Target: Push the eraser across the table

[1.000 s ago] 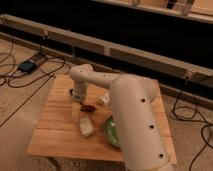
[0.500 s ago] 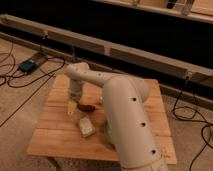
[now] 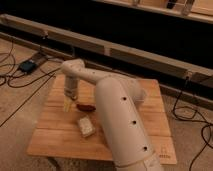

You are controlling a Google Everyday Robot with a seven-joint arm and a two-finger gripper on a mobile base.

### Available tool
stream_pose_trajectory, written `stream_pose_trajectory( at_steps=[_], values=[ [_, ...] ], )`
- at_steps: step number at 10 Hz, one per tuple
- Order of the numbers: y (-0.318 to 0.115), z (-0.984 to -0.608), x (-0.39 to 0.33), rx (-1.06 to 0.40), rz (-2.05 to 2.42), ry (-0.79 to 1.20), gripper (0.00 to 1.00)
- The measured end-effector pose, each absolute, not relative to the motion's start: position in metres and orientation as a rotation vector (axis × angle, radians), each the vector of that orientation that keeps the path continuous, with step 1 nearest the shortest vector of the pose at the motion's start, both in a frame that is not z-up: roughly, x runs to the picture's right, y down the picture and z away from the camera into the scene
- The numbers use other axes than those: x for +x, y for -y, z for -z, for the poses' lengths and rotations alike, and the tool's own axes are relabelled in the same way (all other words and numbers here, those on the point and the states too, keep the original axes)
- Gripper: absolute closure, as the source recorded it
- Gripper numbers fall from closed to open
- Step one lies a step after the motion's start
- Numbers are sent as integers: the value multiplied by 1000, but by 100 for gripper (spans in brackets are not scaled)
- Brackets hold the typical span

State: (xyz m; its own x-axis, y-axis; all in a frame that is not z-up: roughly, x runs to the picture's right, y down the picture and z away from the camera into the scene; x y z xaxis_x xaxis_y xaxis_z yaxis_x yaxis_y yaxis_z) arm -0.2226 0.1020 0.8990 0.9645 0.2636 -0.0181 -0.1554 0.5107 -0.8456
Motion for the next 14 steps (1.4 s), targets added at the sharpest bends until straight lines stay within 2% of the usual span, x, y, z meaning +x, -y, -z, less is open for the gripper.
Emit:
stream_pose_trajectory(
  at_steps=[14],
  values=[
    [-44,-958,-259,-861,-266,58,20]
  ],
)
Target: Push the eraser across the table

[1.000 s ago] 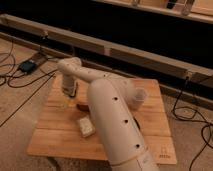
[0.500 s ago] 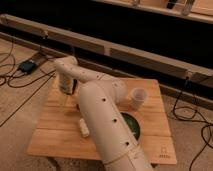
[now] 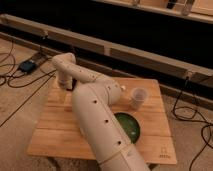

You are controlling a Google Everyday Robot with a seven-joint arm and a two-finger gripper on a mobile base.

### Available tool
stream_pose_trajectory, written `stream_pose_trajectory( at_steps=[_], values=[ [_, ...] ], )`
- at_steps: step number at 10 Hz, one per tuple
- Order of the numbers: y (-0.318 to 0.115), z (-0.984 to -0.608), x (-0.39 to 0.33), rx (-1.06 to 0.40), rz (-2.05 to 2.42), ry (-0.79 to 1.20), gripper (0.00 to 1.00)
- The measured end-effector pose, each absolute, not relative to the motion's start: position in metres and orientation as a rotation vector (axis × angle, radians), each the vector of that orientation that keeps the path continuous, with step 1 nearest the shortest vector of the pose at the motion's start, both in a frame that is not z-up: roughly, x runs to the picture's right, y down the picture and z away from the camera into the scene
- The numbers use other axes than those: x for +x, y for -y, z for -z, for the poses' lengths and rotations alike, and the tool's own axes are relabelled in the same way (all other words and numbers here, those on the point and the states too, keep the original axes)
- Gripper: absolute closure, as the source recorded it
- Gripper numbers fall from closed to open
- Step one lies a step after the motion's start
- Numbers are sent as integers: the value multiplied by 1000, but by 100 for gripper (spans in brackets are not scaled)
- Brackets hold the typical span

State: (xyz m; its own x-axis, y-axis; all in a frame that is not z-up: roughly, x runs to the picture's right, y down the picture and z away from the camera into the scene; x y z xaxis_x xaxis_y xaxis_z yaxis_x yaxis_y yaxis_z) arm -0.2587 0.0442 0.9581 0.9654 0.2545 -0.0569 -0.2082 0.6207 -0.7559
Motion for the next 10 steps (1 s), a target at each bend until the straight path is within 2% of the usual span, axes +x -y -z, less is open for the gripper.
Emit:
stream_pose_trajectory(
  at_steps=[7,10],
  values=[
    [-9,-972,-268,-778,-316,49,20],
    [-9,-972,-269,-778,-317,50,20]
  ],
)
